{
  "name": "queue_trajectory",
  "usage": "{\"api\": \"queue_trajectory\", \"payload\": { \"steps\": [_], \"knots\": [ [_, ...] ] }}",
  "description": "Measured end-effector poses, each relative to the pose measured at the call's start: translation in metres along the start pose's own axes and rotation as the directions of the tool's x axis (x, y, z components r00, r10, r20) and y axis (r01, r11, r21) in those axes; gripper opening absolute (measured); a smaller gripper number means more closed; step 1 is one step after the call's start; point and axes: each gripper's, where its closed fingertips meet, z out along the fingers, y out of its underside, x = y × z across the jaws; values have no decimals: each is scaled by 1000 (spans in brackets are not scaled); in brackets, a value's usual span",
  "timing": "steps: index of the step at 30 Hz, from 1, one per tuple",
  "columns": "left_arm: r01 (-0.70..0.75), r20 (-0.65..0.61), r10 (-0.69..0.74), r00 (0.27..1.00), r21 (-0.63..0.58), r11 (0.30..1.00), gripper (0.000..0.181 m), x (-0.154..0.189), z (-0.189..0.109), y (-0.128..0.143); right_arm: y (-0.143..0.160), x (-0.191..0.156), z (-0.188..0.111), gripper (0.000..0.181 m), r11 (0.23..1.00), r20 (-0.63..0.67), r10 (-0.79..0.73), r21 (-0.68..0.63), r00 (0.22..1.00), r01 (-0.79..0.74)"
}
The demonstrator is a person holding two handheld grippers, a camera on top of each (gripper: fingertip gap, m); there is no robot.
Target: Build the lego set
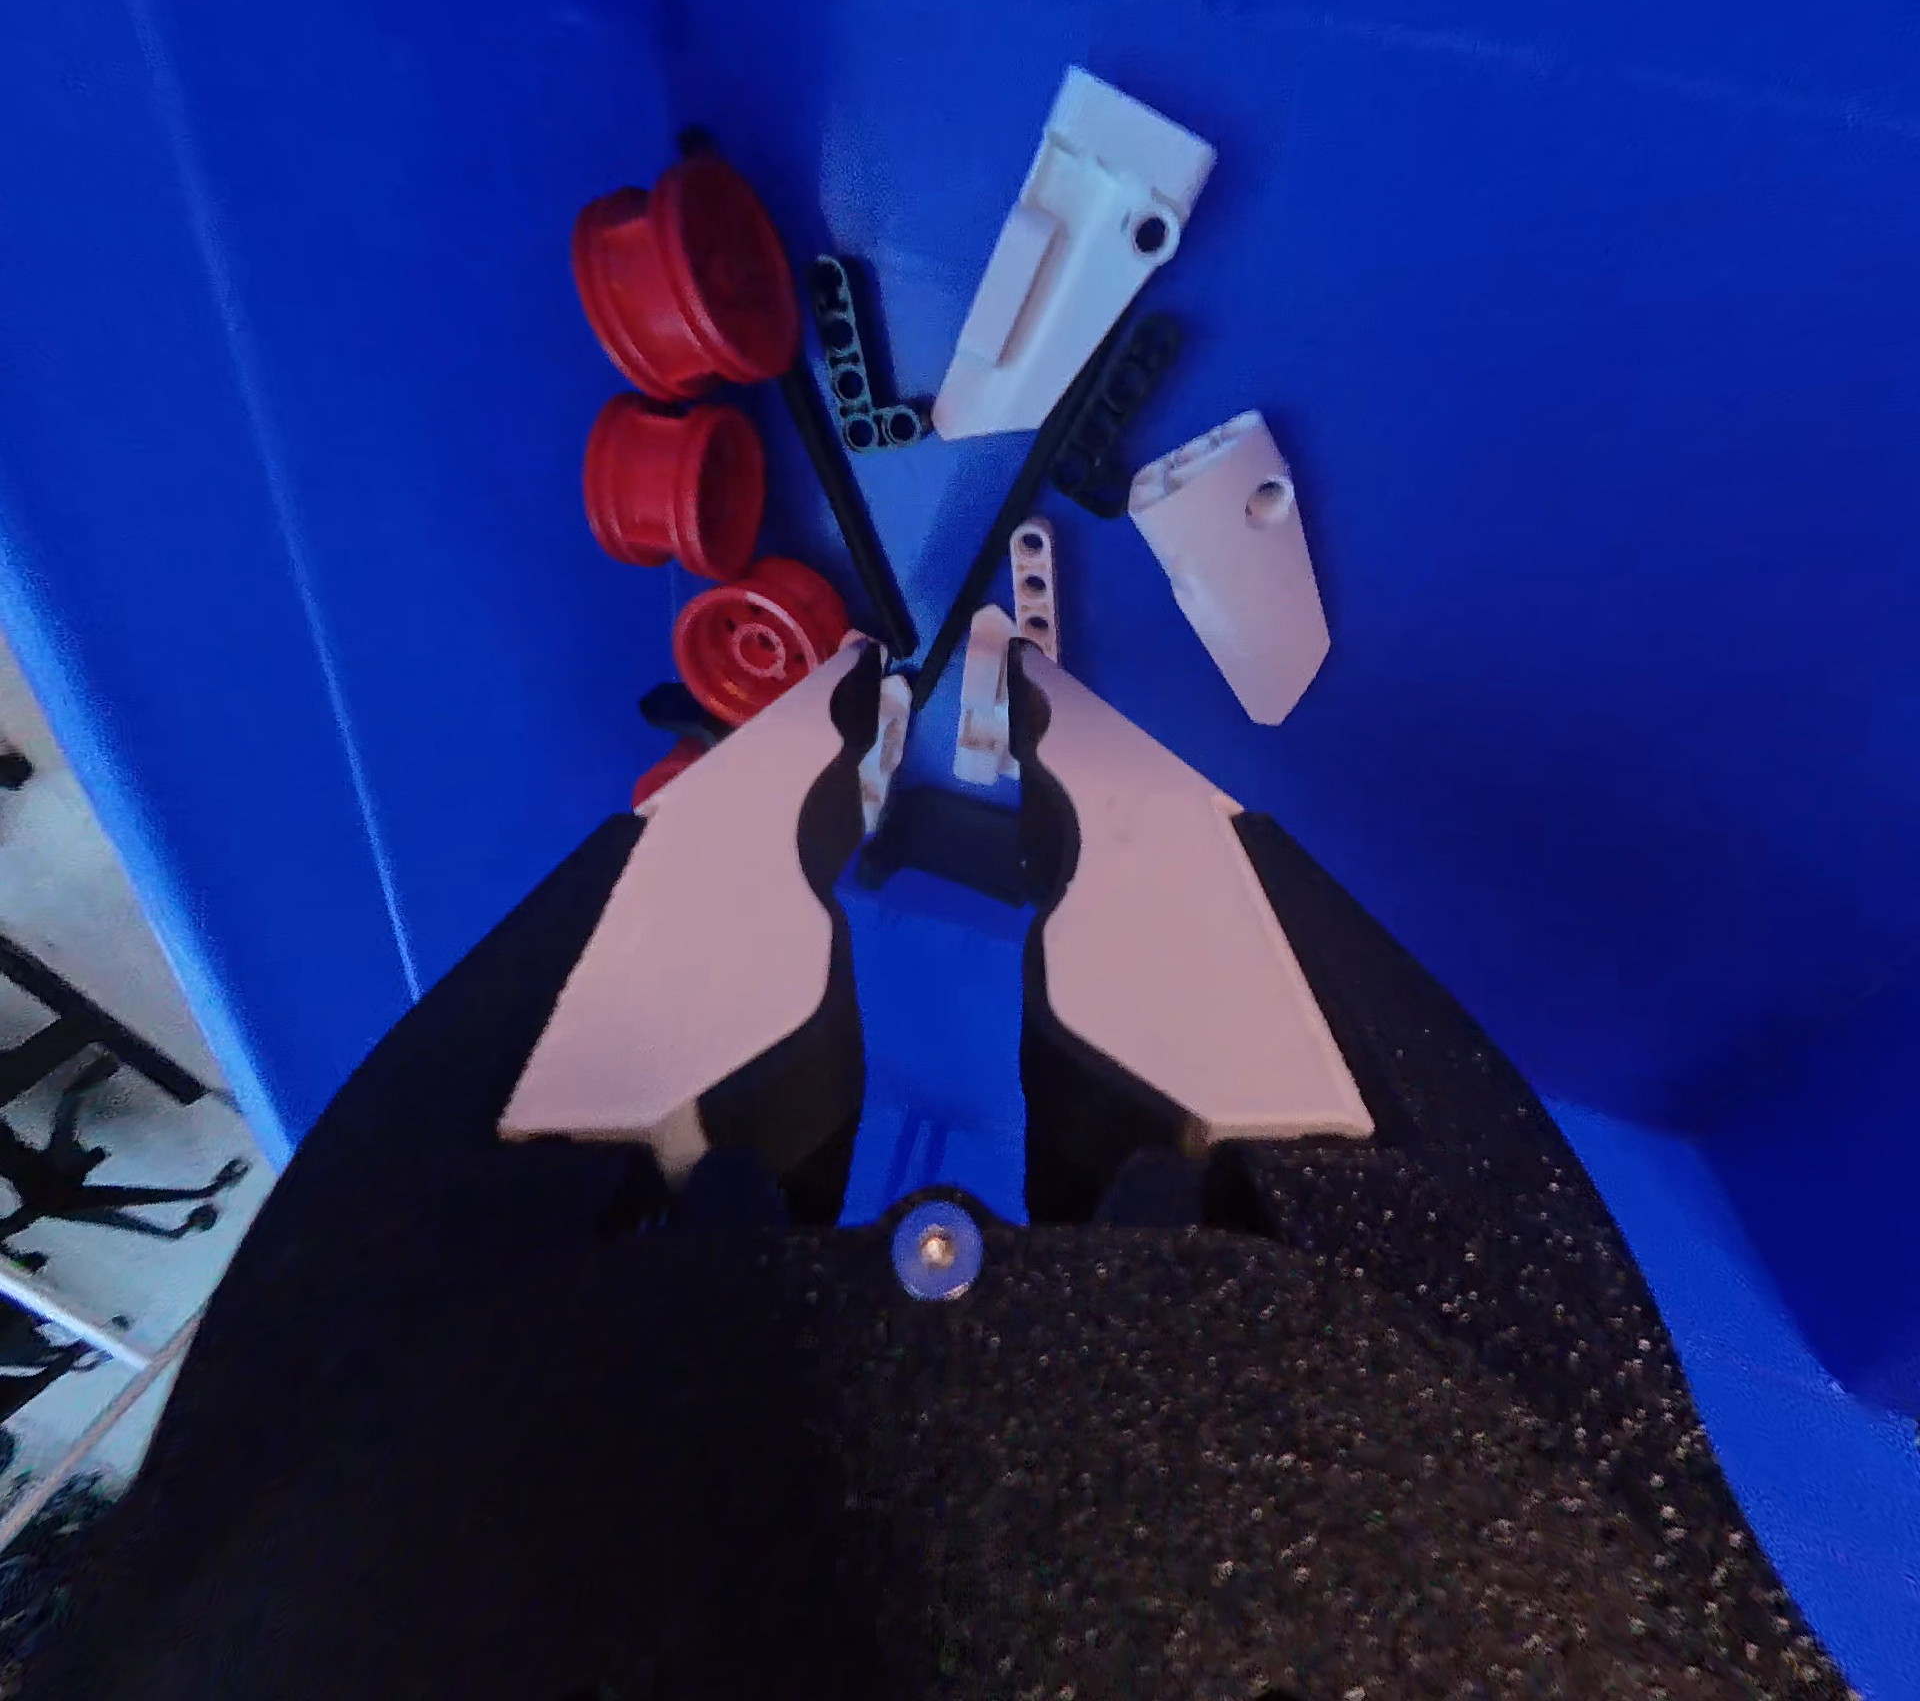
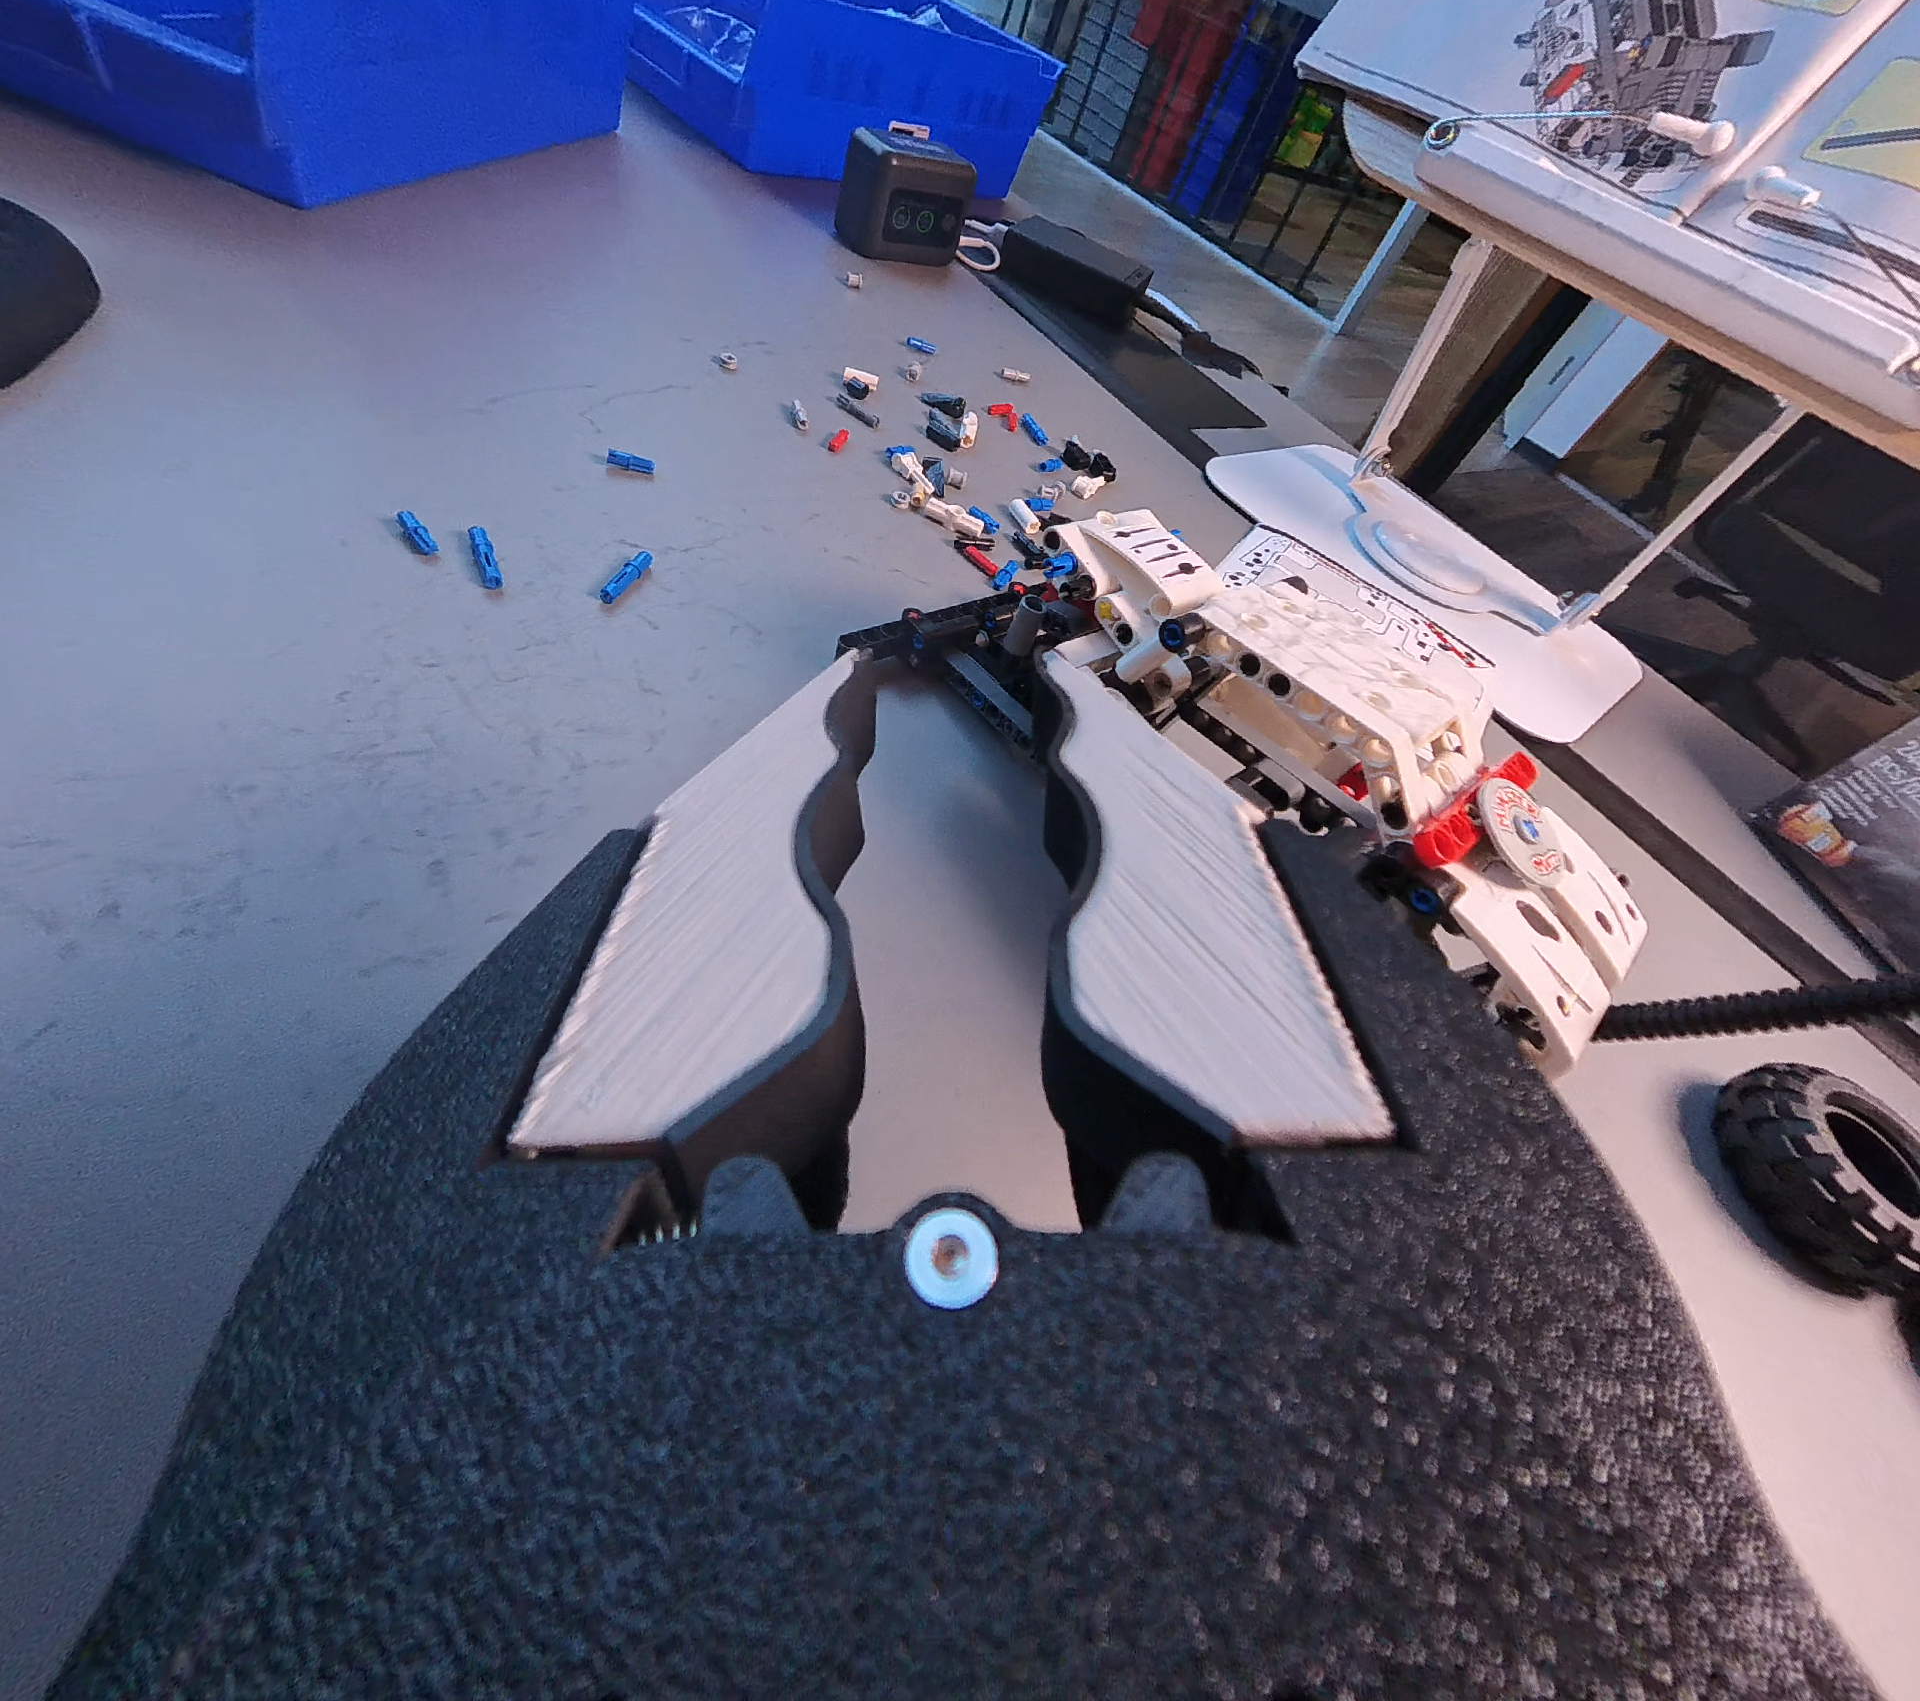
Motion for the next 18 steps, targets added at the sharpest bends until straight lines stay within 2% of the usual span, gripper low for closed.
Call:
{"api": "queue_trajectory", "payload": {
  "steps": [4, 9, 14, 18],
  "knots": [
    [67, -112, -59, 992, 77, 995, 24, 7, 4, -17, 1, 0, 0, 28, 1000, 0, 1, -4, 1000, -1],
    [30, -185, -16, 983, 71, 997, 27, 21, 9, -23, 1, 1, 0, 28, 1000, -3, 5, -5, 1000, -5],
    [-58, -210, 63, 976, 29, 998, 43, 40, 6, -17, 1, 1, 1, 27, 1000, -2, 10, -7, 1000, -10],
    [-61, -195, 73, 978, 67, 996, 38, 40, 1, -19, 2, 2, 1, 27, 1000, 4, 19, -11, 1000, -19]
  ]
}}
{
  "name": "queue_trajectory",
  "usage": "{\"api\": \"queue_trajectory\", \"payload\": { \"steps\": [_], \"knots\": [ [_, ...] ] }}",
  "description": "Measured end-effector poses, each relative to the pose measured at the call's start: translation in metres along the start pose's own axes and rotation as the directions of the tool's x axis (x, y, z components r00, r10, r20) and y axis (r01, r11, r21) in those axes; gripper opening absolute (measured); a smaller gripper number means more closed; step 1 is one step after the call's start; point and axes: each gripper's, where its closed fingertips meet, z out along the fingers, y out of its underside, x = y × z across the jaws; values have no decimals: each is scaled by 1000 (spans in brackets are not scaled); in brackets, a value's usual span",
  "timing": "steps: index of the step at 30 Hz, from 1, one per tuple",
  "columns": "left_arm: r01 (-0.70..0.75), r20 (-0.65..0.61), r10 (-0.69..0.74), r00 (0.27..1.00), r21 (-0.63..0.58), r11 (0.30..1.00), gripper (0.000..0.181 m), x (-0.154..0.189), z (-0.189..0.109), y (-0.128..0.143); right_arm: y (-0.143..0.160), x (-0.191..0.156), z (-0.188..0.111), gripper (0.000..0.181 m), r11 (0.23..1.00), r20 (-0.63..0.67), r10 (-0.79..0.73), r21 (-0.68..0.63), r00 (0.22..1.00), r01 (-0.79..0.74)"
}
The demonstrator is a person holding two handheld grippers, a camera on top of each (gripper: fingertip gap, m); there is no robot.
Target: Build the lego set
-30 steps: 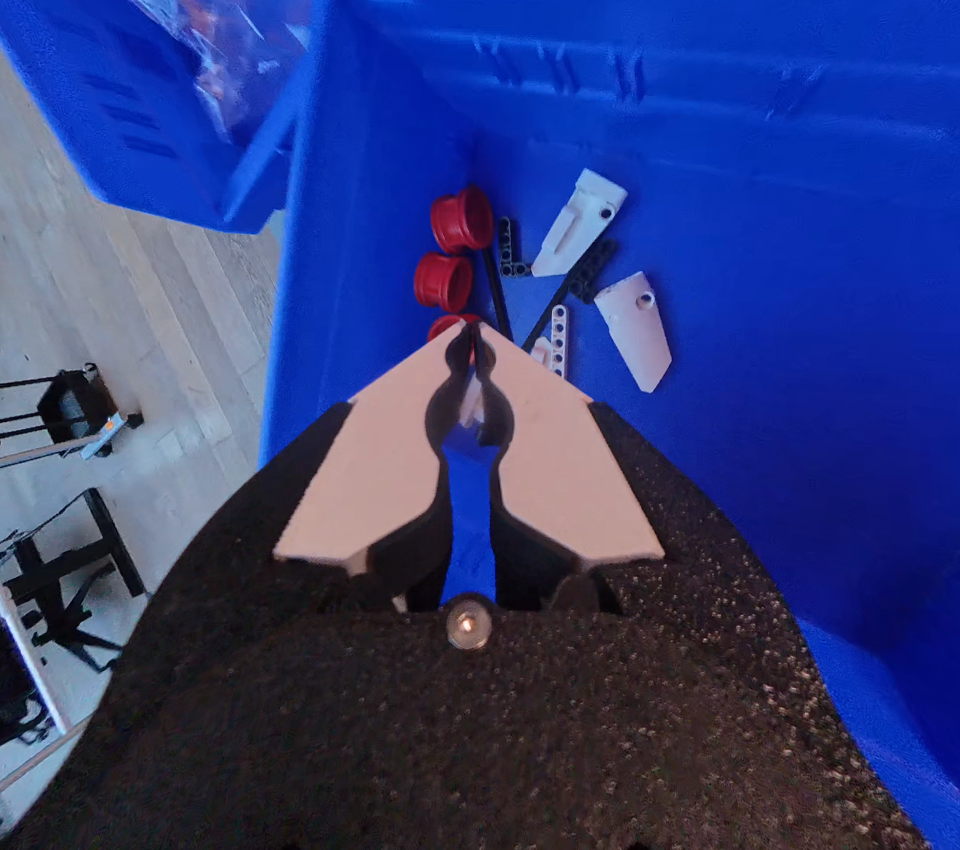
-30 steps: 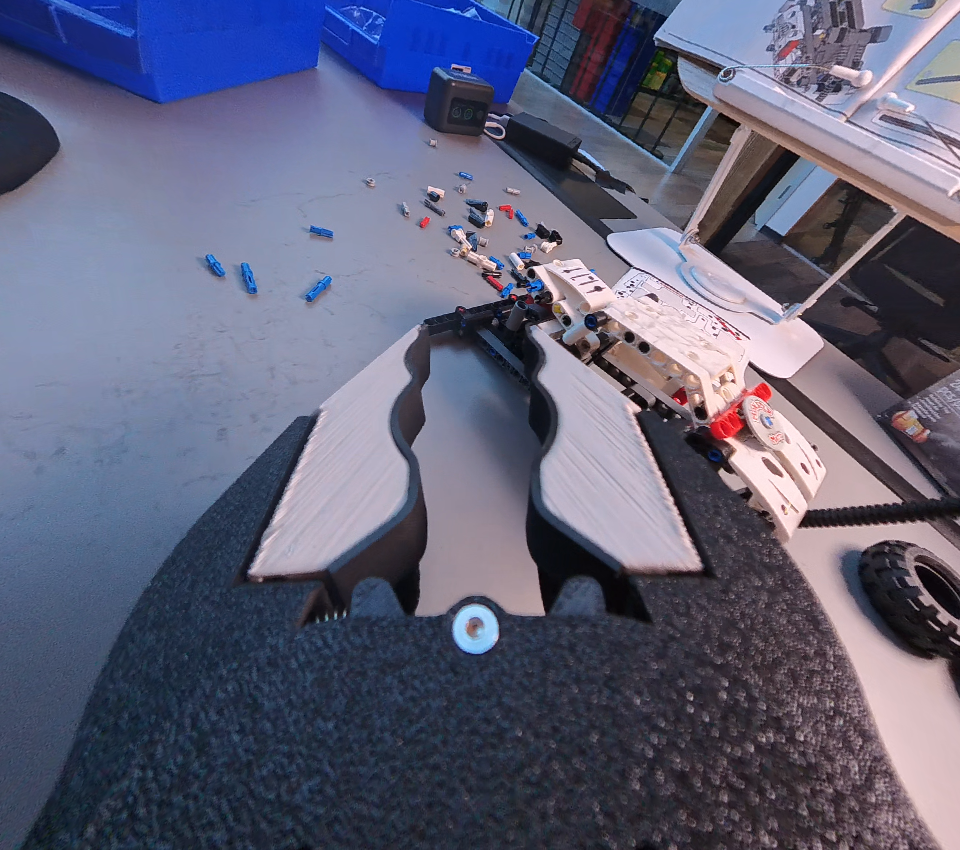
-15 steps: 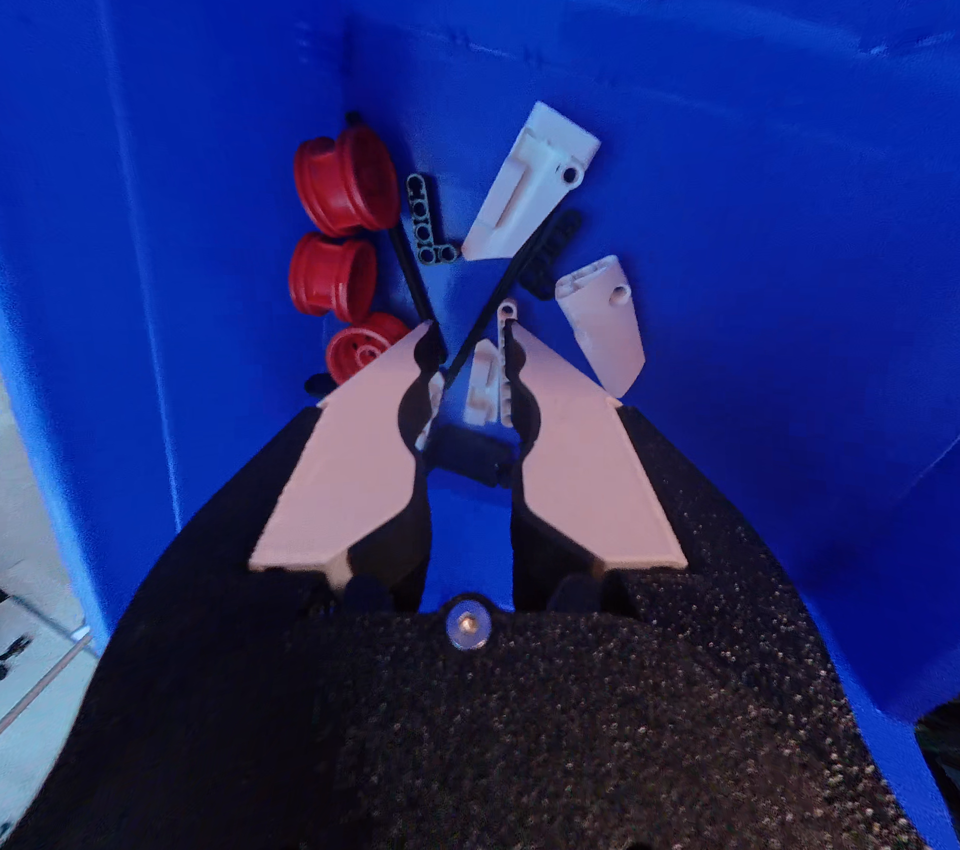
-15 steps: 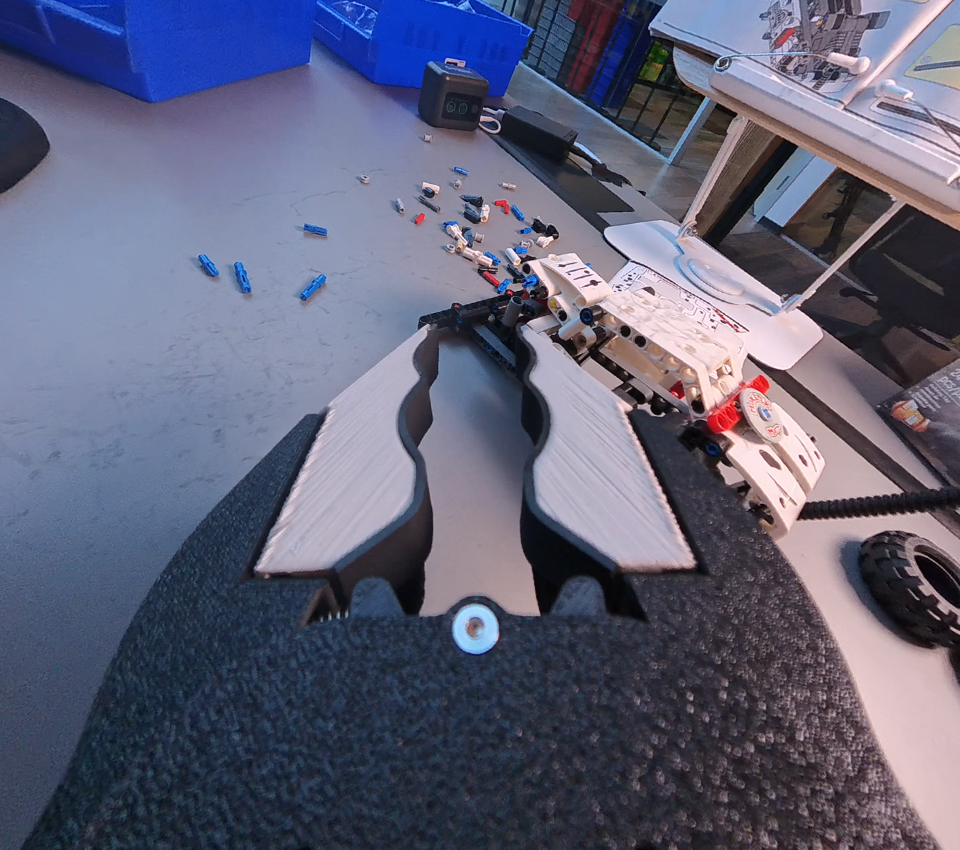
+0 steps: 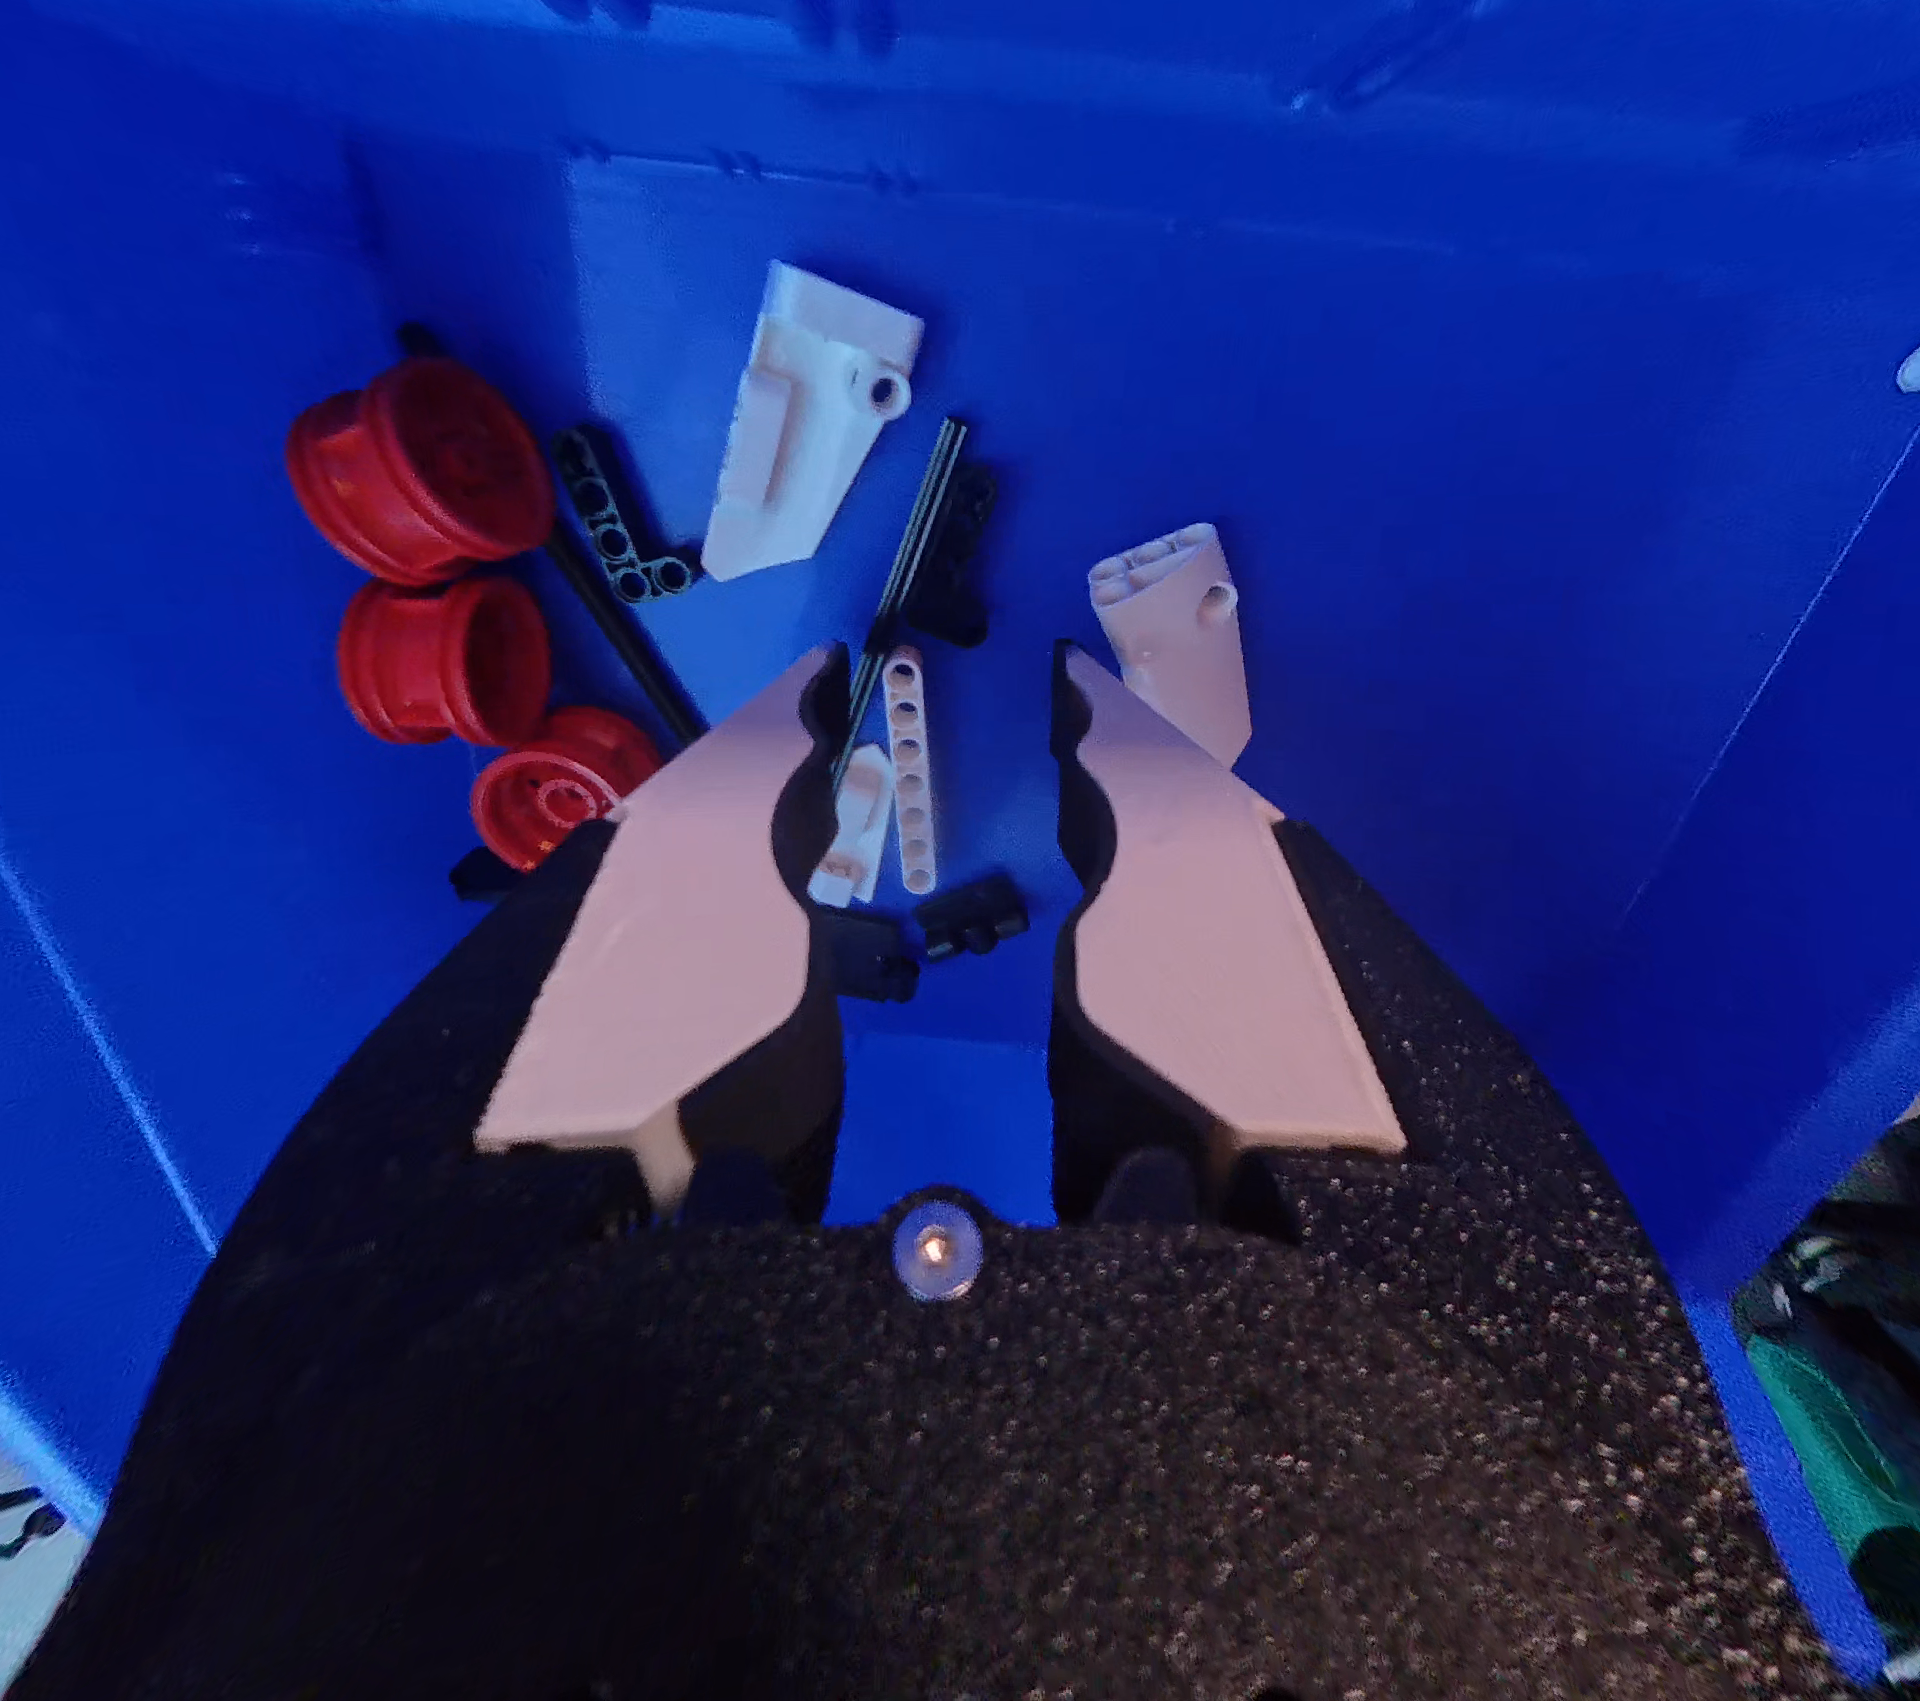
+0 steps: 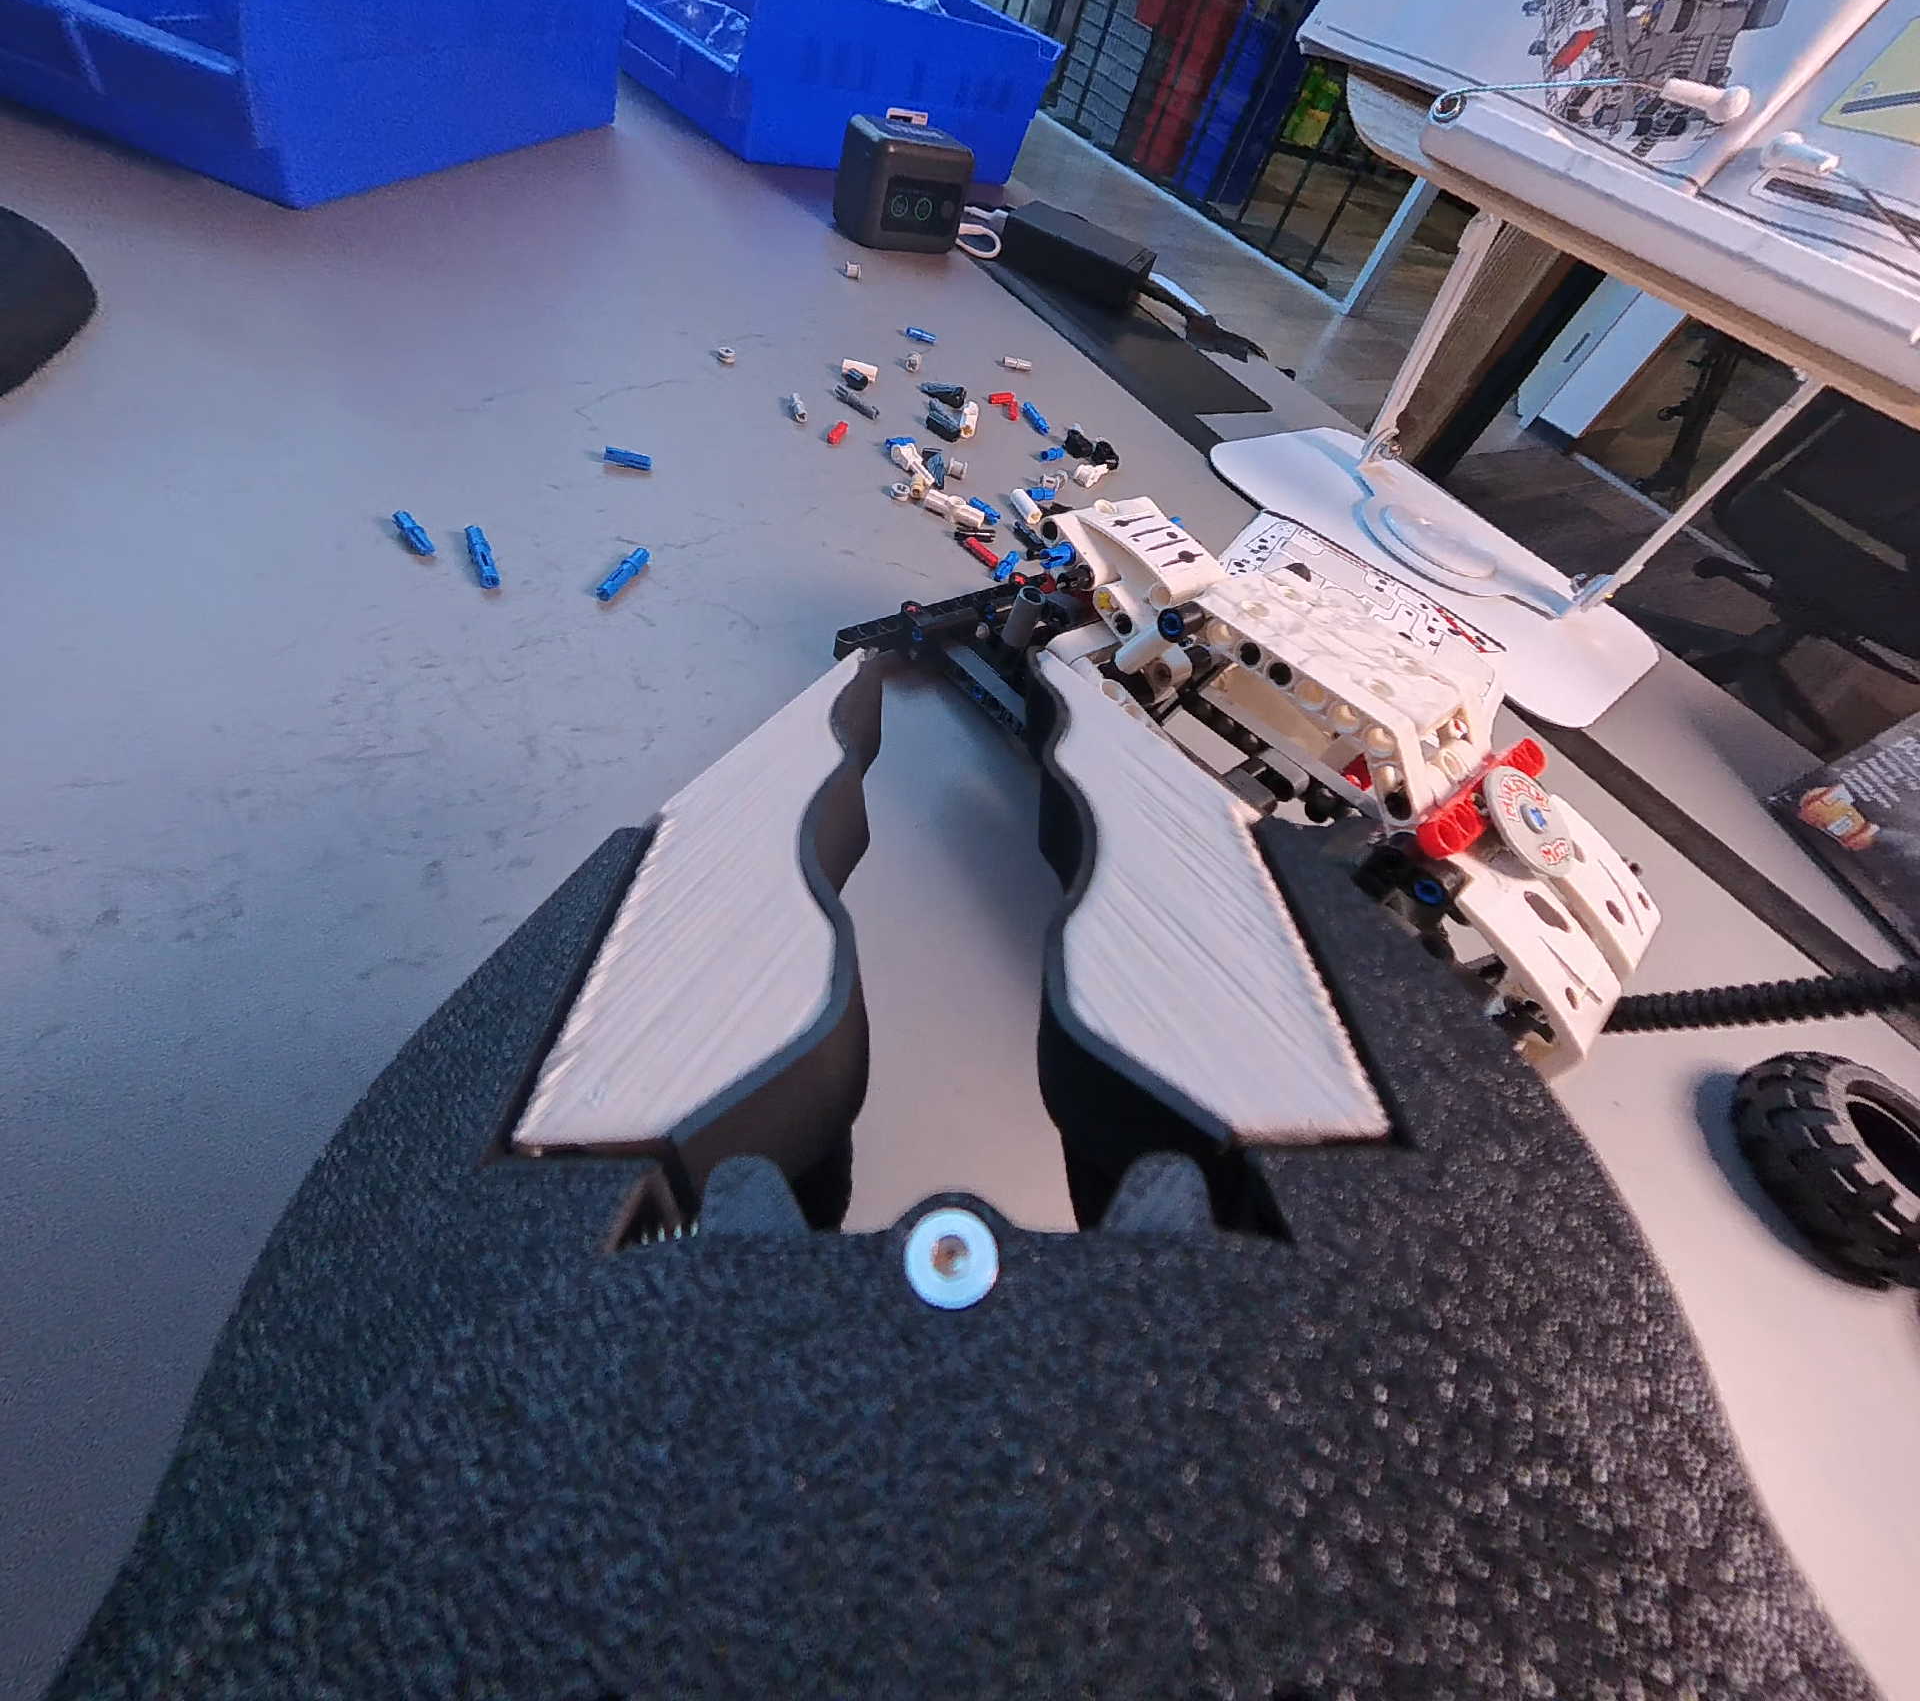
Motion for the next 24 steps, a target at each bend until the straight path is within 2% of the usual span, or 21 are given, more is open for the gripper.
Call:
{"api": "queue_trajectory", "payload": {
  "steps": [4, 10, 17, 21, 24],
  "knots": [
    [-20, 18, 19, 1000, 41, 999, 29, -2, -2, -8, 0, 1, 0, 27, 1000, 1, 6, 0, 1000, -6],
    [-79, 67, 77, 995, 18, 997, 12, -4, 4, -14, 1, 2, 0, 26, 1000, -2, 10, -1, 1000, -10],
    [-86, 88, 84, 993, 24, 996, 8, -4, 0, -13, 1, 2, 0, 26, 1000, -2, 10, -3, 1000, -10],
    [-54, 109, 46, 993, 75, 996, 7, -7, -13, -14, 1, 2, 0, 26, 1000, -4, 7, 0, 1000, -7],
    [-23, 150, 2, 989, 141, 990, 8, -11, -34, -19, 1, 2, -1, 26, 1000, -5, 0, -1, 1000, 0]
  ]
}}
